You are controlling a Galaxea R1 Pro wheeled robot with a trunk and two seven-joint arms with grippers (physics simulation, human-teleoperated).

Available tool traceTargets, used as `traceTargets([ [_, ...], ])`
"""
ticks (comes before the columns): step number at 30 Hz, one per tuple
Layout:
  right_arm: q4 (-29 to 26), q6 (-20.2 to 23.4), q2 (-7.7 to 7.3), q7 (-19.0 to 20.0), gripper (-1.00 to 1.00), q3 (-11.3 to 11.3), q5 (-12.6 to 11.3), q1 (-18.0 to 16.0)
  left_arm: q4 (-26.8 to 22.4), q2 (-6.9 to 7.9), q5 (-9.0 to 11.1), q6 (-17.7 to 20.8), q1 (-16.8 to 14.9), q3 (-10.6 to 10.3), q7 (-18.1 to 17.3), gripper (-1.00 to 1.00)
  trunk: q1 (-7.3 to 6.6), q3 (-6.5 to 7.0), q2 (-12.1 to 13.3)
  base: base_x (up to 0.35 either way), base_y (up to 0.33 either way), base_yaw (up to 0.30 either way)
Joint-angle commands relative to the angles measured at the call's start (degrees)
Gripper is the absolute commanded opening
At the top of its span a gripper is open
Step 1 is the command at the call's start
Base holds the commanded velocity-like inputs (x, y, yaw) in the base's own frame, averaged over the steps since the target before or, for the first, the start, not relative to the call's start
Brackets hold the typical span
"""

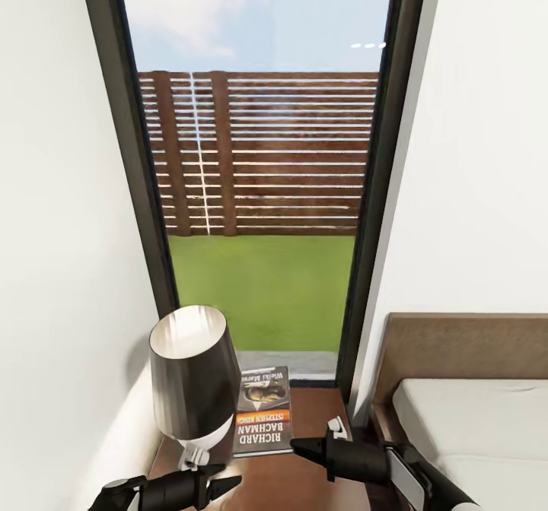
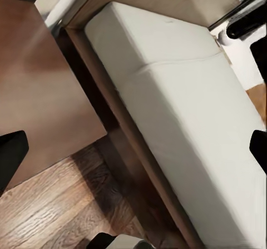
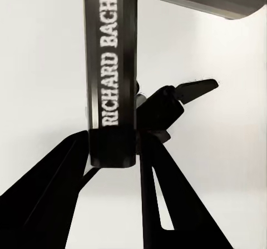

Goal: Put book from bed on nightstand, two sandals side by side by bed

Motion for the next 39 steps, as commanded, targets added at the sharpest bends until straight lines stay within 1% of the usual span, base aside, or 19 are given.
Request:
traceTargets([
  [1,-0.04,0.38,-0.09,-0.02,-1.00,0.28,-0.51,-0.06,-0.17,-0.07,-0.51,0.61,-0.04,0.43,-2.35,1.00,0.23,-0.26,-0.47,0.000,0.000,0.000],
  [4,-0.07,0.31,-0.18,-0.05,-1.00,0.25,-0.52,-0.06,-0.53,-0.01,-0.53,0.67,-0.04,0.52,-10.18,1.00,0.89,-0.80,-1.67,0.000,0.000,0.000],
  [7,-0.08,0.28,-0.22,-0.07,-1.00,0.25,-0.52,-0.06,-0.75,0.26,-0.54,0.70,-0.04,0.70,-15.37,1.00,1.55,-1.33,-2.87,0.000,0.000,0.000],
  [9,-0.08,0.29,-0.22,-0.08,-1.00,0.24,-0.52,-0.06,-0.90,0.58,-0.54,0.70,-0.04,0.75,-16.53,1.00,1.99,-1.69,-3.67,0.000,0.000,0.000],
  [11,-0.08,0.28,-0.22,-0.08,-1.00,0.24,-0.54,-0.06,-2.08,1.09,-0.54,0.72,-0.04,0.77,-17.67,1.00,2.43,-2.05,-4.48,0.000,0.000,0.000],
  [12,-0.08,0.28,-0.22,-0.09,-1.00,0.24,-0.53,-0.06,-2.58,1.14,-0.54,0.73,-0.04,0.76,-17.90,1.00,2.65,-2.23,-4.88,0.000,0.000,0.000],
  [15,-0.09,0.24,-0.23,-0.13,-1.00,0.24,-0.50,-0.06,-6.50,1.32,-0.48,0.99,-0.04,0.73,-19.45,1.00,3.31,-2.77,-6.08,0.000,0.000,0.000],
  [16,-0.09,0.25,-0.23,-0.13,-1.00,0.24,-0.50,-0.06,-6.93,1.33,-0.49,1.21,-0.04,0.73,-19.63,1.00,3.52,-2.95,-6.48,0.000,0.000,0.000],
  [20,-0.09,0.23,-0.23,-0.14,-1.00,0.24,-0.50,-0.06,-11.62,1.26,-0.53,6.52,-0.04,0.67,-20.25,1.00,4.40,-3.67,-8.09,0.000,0.000,0.000],
  [22,-0.09,0.22,-0.23,-0.14,-1.00,0.24,-0.49,-0.06,-15.72,1.14,-0.58,9.98,-0.04,0.53,-20.35,1.00,4.84,-4.03,-8.89,0.000,0.000,0.000],
  [25,-0.07,0.21,-0.28,-0.14,-1.00,0.24,-0.49,-0.06,-20.71,0.99,-0.58,13.68,-0.04,0.40,-20.40,1.00,5.50,-4.57,-10.09,0.000,0.000,0.000],
  [29,-0.07,0.21,-0.31,-0.43,-1.00,0.24,-0.49,-0.06,-21.98,0.94,-0.55,14.38,-0.08,0.38,-20.41,1.00,6.38,-5.28,-11.70,0.000,0.000,0.000],
  [36,-0.06,0.21,-0.11,-1.97,-1.00,0.24,-0.51,-0.06,-22.38,0.95,-0.54,14.48,-0.17,0.37,-20.38,1.00,7.92,-6.54,-14.50,0.000,0.000,0.000],
  [39,-0.01,0.21,-0.06,-2.11,-1.00,0.24,-0.49,-0.06,-23.98,0.90,-0.48,14.54,-0.27,0.37,-20.40,1.00,8.58,-7.08,-15.71,0.000,0.000,0.000],
])
